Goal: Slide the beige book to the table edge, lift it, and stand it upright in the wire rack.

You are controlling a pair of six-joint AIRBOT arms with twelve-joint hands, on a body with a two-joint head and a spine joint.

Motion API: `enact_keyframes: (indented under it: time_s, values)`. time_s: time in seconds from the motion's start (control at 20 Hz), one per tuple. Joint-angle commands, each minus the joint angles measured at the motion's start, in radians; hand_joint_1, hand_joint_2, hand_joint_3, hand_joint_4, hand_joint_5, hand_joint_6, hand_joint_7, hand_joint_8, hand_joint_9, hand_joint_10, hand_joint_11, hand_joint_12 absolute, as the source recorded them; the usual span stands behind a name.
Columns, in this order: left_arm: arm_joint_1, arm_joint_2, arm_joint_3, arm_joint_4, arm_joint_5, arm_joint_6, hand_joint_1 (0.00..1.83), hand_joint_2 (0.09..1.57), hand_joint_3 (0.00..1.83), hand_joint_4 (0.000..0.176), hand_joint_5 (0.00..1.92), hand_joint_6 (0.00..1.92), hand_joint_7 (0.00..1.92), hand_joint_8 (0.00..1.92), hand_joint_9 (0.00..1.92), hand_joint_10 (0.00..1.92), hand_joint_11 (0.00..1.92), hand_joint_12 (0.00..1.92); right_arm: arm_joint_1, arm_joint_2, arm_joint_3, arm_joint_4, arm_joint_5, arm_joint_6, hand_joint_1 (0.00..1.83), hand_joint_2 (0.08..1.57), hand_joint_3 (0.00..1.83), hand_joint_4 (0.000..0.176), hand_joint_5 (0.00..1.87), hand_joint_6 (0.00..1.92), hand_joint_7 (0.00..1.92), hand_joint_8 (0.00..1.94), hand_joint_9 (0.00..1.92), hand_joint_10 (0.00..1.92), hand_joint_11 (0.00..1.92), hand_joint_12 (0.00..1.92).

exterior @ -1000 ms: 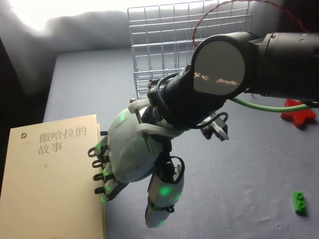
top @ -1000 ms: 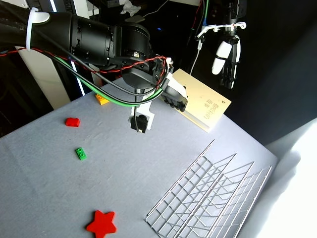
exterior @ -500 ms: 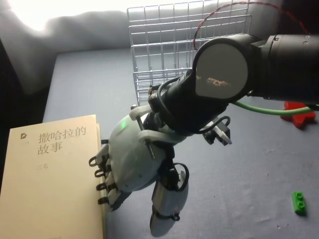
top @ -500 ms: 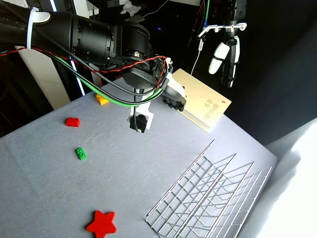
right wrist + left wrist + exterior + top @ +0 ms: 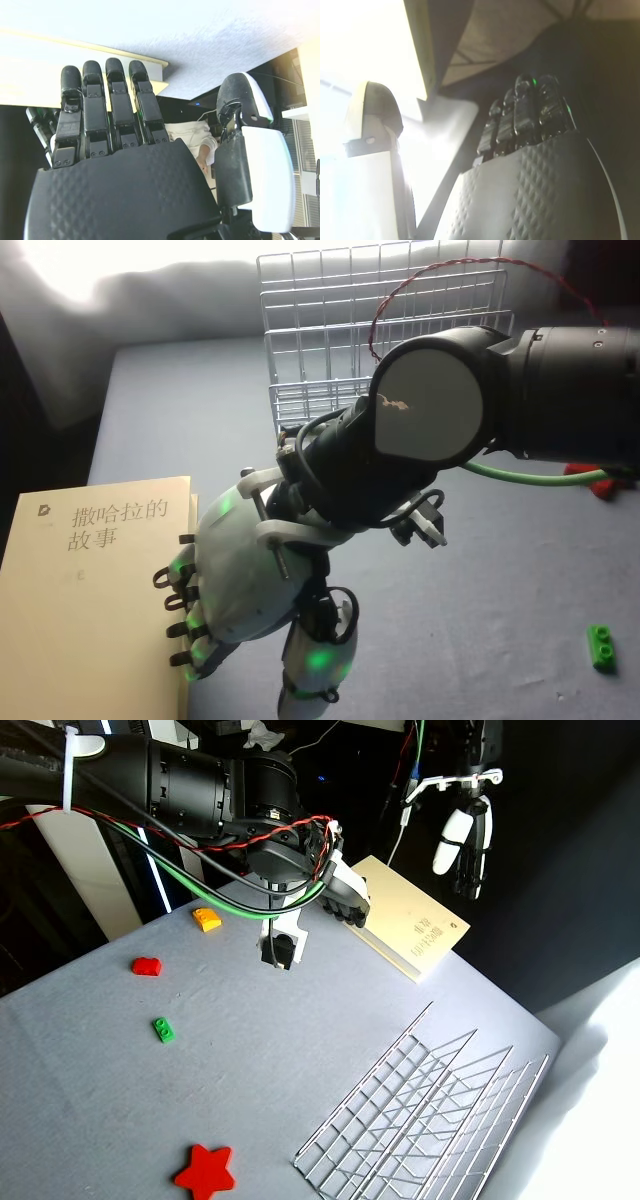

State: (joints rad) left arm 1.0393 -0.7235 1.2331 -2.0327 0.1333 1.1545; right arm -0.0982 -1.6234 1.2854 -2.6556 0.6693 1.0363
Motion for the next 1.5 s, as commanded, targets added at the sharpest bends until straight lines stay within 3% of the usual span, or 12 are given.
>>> enact_keyframes:
  time_s: [0.0, 0.7, 0.95, 1.1, 1.45]
  values:
    - [-0.007, 0.005, 0.014, -0.026, -0.015, -0.003, 0.96, 1.00, 0.00, 0.000, 0.00, 0.00, 0.00, 0.00, 0.00, 0.00, 0.00, 0.00, 0.003, 0.000, -0.005, 0.037, -0.051, 0.003, 0.02, 1.15, 0.00, 0.000, 0.22, 0.00, 0.25, 0.00, 0.25, 0.00, 0.00, 0.64]
    - [-0.030, -0.014, 0.019, -0.051, -0.040, -0.003, 0.97, 1.02, 0.01, 0.000, 0.00, 0.00, 0.00, 0.00, 0.00, 0.00, 0.00, 0.00, 0.004, -0.008, -0.005, 0.037, -0.039, 0.010, 0.04, 1.15, 0.00, 0.000, 0.21, 0.00, 0.25, 0.00, 0.24, 0.00, 0.00, 0.59]
    - [-0.038, -0.032, 0.023, -0.053, -0.041, -0.003, 0.91, 1.03, 0.01, 0.000, 0.00, 0.00, 0.00, 0.00, 0.00, 0.00, 0.00, 0.00, 0.011, 0.081, -0.020, 0.036, -0.007, -0.016, 0.03, 1.14, 0.00, 0.000, 0.20, 0.00, 0.24, 0.00, 0.23, 0.00, 0.00, 0.58]
    - [-0.049, -0.045, 0.034, -0.053, -0.041, -0.003, 0.94, 1.02, 0.00, 0.000, 0.00, 0.00, 0.00, 0.00, 0.00, 0.00, 0.00, 0.00, 0.032, 0.152, -0.032, 0.035, 0.004, -0.037, 0.08, 1.13, 0.00, 0.000, 0.26, 0.01, 0.30, 0.01, 0.29, 0.01, 0.00, 0.73]
    - [-0.081, -0.089, 0.049, -0.053, -0.042, -0.003, 0.96, 1.02, 0.00, 0.000, 0.00, 0.00, 0.00, 0.00, 0.00, 0.00, 0.00, 0.00, 0.059, 0.300, -0.068, 0.028, 0.019, -0.028, 0.06, 1.14, 0.00, 0.000, 0.24, 0.00, 0.27, 0.00, 0.26, 0.00, 0.00, 0.67]
